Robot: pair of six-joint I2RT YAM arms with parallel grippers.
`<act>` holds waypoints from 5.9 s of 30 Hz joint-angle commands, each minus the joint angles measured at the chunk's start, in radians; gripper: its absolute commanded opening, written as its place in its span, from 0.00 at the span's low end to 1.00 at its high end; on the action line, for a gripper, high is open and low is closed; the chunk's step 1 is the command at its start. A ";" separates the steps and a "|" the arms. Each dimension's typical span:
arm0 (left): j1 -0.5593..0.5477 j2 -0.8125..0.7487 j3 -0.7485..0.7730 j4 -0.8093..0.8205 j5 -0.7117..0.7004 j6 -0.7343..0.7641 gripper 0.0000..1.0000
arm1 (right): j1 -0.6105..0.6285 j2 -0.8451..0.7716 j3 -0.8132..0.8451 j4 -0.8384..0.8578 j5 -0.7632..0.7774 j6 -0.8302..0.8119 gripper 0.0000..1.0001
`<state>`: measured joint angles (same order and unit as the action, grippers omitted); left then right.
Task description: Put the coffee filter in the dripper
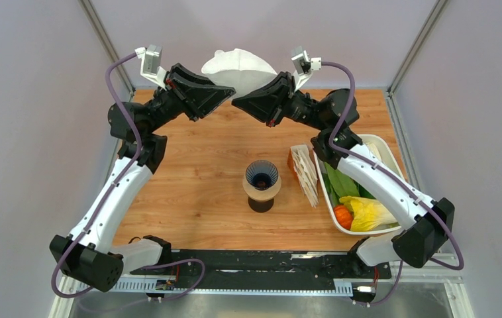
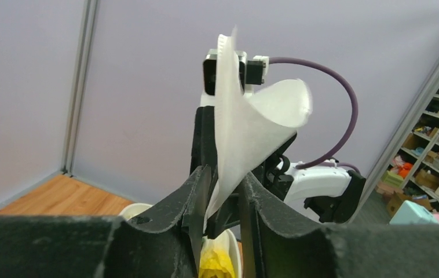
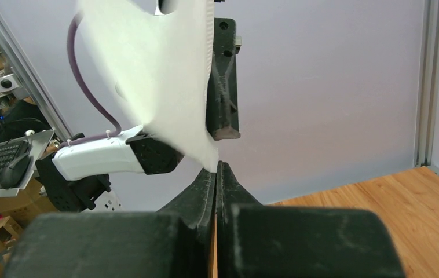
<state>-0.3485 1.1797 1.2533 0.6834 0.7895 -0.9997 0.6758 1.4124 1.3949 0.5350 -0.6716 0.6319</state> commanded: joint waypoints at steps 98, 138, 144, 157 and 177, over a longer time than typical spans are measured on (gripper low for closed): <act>-0.270 0.177 0.554 -1.706 0.020 1.433 0.39 | -0.069 -0.130 0.017 -1.067 -0.458 -0.896 0.08; -0.108 -0.011 0.126 -0.999 -0.060 0.439 0.00 | 0.071 -0.154 0.041 -0.900 0.239 -1.172 0.52; -0.109 -0.011 0.125 -0.988 -0.046 0.466 0.00 | 0.070 -0.179 0.037 -0.910 0.172 -1.158 0.76; -0.149 -0.032 0.123 -0.998 -0.024 0.608 0.00 | 0.069 -0.176 0.049 -0.916 0.079 -1.086 0.74; -0.149 -0.054 0.068 -0.897 0.036 0.612 0.00 | 0.066 -0.197 0.039 -0.917 0.027 -1.075 0.48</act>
<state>-0.4950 1.1572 1.3224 -0.2840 0.7864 -0.4023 0.7429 1.2396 1.4113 -0.3958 -0.6140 -0.4500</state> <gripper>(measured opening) 0.007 0.486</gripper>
